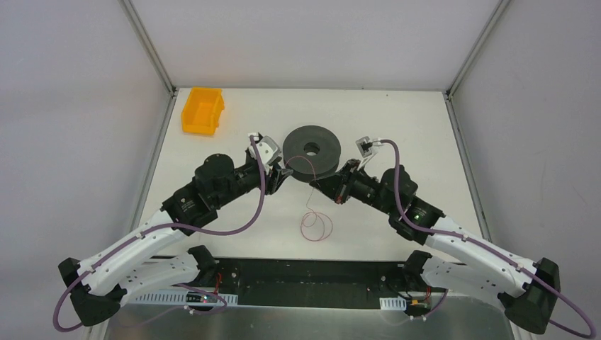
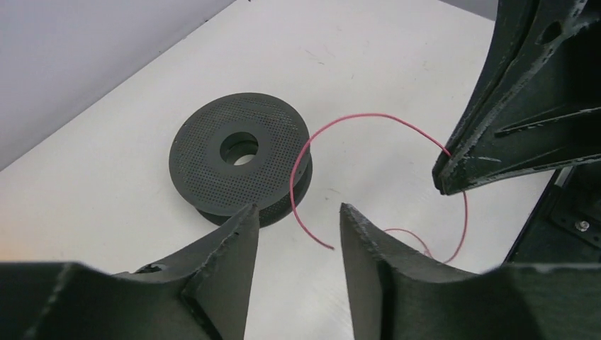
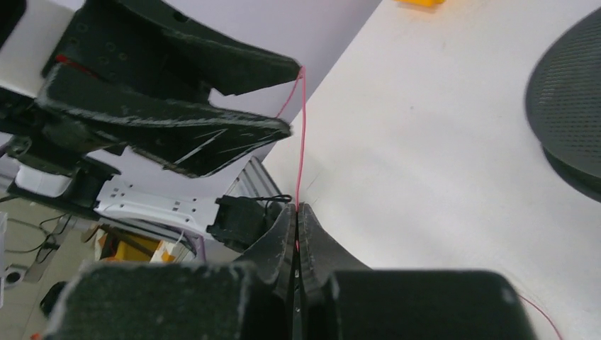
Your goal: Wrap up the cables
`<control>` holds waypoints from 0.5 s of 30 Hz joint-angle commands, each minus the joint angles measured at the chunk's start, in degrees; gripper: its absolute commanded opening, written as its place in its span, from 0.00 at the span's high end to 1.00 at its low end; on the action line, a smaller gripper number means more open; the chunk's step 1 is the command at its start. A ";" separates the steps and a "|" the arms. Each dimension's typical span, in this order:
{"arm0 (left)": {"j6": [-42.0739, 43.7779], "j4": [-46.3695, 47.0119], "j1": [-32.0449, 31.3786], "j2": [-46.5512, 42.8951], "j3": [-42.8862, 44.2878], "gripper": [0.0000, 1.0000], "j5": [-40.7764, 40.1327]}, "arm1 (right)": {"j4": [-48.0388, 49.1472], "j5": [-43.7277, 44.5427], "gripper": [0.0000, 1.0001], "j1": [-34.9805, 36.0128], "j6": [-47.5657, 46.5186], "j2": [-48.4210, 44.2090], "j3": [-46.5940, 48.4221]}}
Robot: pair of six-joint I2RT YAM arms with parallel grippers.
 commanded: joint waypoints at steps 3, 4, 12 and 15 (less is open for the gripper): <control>10.93 -0.09 -0.40 -3.86 0.62 0.40 -2.49 | -16.57 7.67 1.00 -4.01 -4.80 -7.40 5.63; 12.67 -0.37 -0.40 -4.33 0.55 0.38 -3.26 | -19.71 9.23 1.00 -4.58 -5.86 -8.80 6.57; 24.51 -3.16 -0.41 5.48 3.58 0.37 -9.46 | -36.37 21.91 1.00 -4.86 -9.76 -20.25 9.94; 28.24 -3.11 -0.35 12.43 4.74 0.38 -9.67 | -39.00 23.91 1.00 -4.80 -10.15 -24.96 9.95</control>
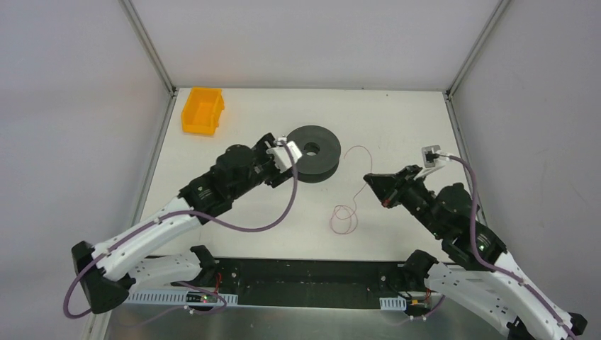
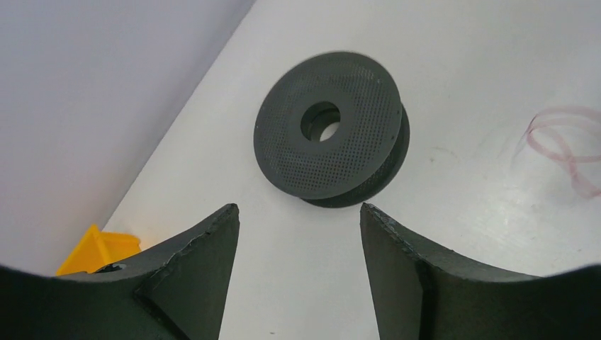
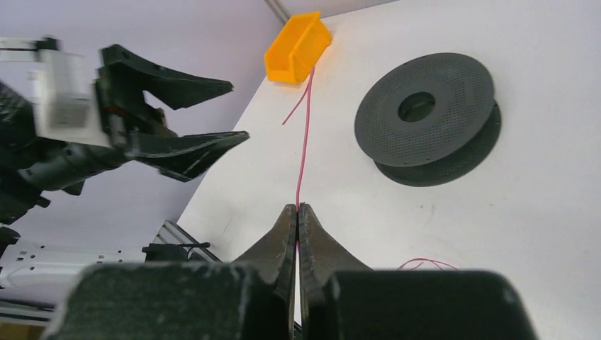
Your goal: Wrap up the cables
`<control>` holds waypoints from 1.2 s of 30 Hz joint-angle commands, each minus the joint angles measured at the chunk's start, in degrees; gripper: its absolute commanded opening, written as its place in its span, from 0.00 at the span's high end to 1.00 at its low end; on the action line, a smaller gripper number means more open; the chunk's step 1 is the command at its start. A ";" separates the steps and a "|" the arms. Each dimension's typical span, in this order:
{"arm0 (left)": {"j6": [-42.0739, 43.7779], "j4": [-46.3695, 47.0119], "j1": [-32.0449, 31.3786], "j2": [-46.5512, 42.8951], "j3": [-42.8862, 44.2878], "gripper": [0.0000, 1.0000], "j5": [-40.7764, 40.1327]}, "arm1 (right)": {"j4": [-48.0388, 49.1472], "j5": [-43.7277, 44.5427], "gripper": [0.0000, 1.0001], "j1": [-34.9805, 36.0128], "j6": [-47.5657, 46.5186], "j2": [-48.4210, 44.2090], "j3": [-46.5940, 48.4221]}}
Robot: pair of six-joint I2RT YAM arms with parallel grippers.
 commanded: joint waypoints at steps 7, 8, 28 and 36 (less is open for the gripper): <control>16.31 7.16 -0.43 24.74 0.75 0.32 -2.34 | -10.62 8.33 1.00 -0.19 -5.76 -14.82 2.48; 16.59 8.32 -0.48 26.36 0.98 0.32 -2.28 | -11.56 9.05 1.00 -0.15 -6.25 -15.81 2.67; 22.98 27.77 -1.04 51.48 4.23 0.42 -22.32 | -15.90 10.66 1.00 -0.10 -8.25 -22.01 2.79; 21.15 30.91 -1.09 49.70 2.11 0.99 -25.12 | -15.31 10.40 1.00 -0.07 -7.68 -21.56 1.12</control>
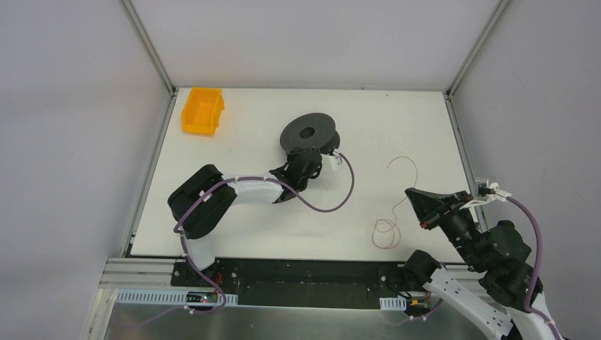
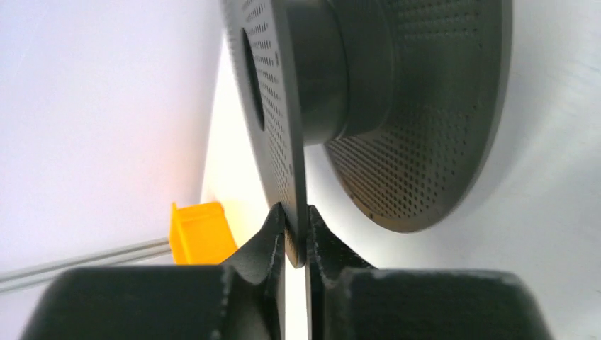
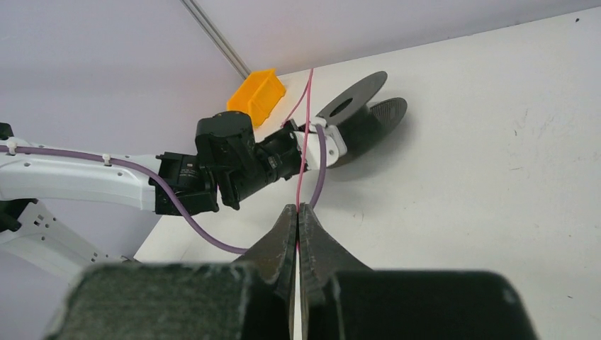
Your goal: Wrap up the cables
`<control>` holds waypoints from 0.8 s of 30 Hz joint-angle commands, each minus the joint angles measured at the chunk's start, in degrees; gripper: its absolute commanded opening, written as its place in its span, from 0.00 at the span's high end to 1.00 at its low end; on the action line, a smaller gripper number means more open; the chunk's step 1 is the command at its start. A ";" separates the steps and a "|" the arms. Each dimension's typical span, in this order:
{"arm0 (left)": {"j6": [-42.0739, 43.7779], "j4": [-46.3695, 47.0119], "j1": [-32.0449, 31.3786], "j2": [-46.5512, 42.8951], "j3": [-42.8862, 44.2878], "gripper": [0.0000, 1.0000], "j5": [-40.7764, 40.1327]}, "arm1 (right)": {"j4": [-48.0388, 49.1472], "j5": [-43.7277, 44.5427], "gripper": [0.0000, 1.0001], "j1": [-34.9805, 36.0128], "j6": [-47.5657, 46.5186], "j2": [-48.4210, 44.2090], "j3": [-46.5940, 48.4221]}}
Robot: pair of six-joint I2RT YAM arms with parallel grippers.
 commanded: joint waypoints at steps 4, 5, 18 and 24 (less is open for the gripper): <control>-7.77 -2.43 0.01 -7.07 -1.60 1.00 1.47 | 2.33 -1.25 1.00 -0.04 -0.10 1.36 -0.90; -9.28 -4.47 -0.03 -8.28 -1.08 1.00 1.84 | 2.57 -1.56 1.00 -0.07 0.00 1.78 -0.87; -28.00 -45.45 5.05 -30.61 7.36 1.00 27.43 | 11.47 -13.35 1.00 -0.09 -7.60 7.07 -6.17; -28.46 -55.09 6.72 -40.10 6.97 1.00 35.48 | 25.96 -15.15 1.00 -0.14 -17.05 13.20 -10.75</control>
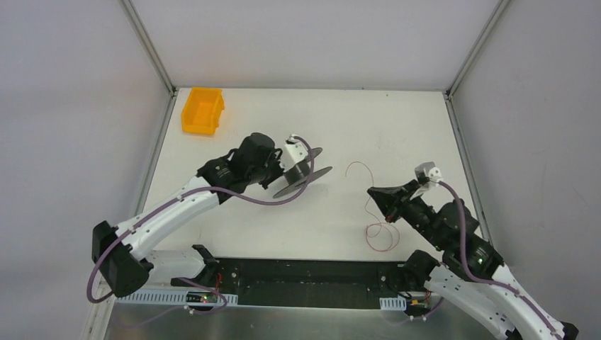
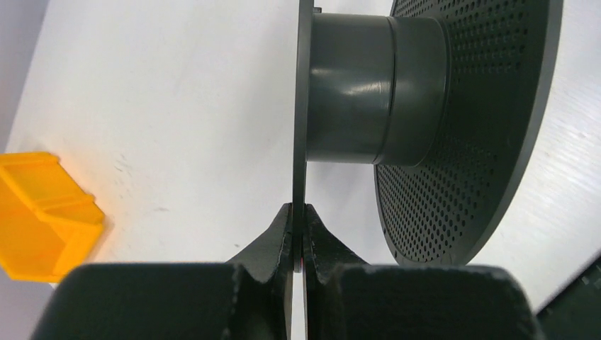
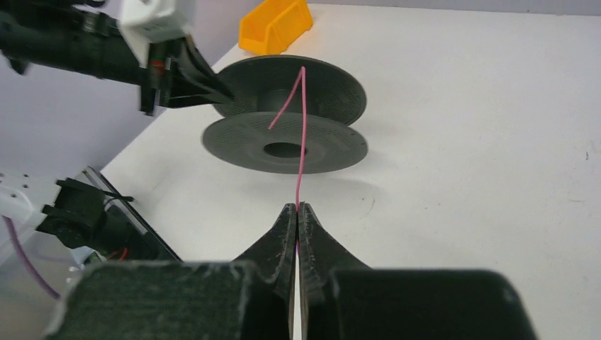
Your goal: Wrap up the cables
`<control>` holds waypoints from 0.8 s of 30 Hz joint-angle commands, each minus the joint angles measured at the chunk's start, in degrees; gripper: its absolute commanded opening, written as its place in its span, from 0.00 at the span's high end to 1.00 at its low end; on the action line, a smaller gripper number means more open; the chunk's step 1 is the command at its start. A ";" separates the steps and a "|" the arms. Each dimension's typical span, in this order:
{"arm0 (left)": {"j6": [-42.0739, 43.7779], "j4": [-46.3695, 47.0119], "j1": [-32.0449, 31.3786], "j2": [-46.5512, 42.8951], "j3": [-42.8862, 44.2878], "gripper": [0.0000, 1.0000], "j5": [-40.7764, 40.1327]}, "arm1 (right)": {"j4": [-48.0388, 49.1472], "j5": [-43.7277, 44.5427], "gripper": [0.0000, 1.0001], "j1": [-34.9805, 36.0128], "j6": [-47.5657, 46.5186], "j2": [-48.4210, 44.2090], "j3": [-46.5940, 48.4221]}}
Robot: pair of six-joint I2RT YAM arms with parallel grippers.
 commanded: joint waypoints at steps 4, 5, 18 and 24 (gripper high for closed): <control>-1.51 -10.12 1.03 -9.34 0.13 1.00 11.88 | 11.11 -4.61 1.00 -0.35 -18.48 16.61 5.34; -1.42 -10.24 1.11 -9.80 -0.64 1.00 13.60 | 11.05 -5.85 1.00 -0.49 -21.29 19.03 7.35; -10.92 -9.85 5.92 -10.04 -2.77 1.00 16.55 | 16.24 -47.58 1.00 -20.77 -48.17 38.19 17.99; -13.61 -9.35 6.50 -10.44 -2.02 1.00 18.11 | 15.93 -59.64 1.00 -27.46 -55.68 51.76 31.53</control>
